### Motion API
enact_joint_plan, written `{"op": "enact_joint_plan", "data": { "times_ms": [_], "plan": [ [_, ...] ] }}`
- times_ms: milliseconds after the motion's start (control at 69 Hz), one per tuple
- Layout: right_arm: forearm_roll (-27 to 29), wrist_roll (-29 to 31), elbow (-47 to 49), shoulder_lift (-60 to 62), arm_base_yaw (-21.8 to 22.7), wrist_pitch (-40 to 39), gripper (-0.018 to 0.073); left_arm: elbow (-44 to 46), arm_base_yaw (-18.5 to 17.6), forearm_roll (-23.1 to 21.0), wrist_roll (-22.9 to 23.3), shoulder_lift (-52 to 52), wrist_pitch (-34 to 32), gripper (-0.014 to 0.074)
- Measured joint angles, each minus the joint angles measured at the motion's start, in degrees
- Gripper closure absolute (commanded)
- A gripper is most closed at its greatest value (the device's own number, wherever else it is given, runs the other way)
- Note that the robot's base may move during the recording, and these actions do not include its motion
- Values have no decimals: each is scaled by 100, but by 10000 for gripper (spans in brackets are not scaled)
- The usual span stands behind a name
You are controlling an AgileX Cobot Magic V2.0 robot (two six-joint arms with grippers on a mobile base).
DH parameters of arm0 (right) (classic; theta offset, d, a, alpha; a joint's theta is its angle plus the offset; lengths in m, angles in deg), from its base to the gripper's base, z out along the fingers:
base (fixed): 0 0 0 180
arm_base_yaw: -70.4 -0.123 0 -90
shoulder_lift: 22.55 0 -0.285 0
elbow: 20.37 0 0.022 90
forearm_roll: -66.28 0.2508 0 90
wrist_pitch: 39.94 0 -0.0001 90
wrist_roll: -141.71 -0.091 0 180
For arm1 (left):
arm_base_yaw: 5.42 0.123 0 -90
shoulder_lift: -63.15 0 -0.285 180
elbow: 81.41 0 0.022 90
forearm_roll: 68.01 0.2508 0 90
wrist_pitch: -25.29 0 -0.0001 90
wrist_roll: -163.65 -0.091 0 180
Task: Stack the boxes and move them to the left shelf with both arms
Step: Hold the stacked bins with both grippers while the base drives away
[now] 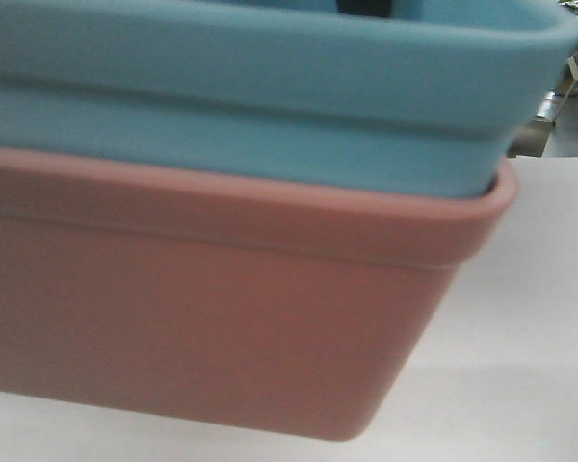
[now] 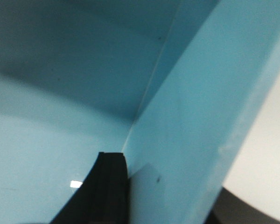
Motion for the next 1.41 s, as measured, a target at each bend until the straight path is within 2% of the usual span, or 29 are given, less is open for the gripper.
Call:
{"op": "enact_joint_plan", "data": {
  "times_ms": [174, 377, 580, 1406],
  "plan": [
    [-240, -322, -2, -45, -127, 76, 503, 0, -168, 317, 333, 11, 76, 608],
    [-280, -414, -12, -173, -127, 123, 503, 0, -168, 454, 409, 361, 109, 608],
    [-396, -426, -69, -223, -116, 144, 503, -10, -168, 452, 422, 640, 97, 608],
    [-448, -448, -69, -232, -116, 153, 503, -10, -168, 452, 441, 638, 85, 608]
  ]
}}
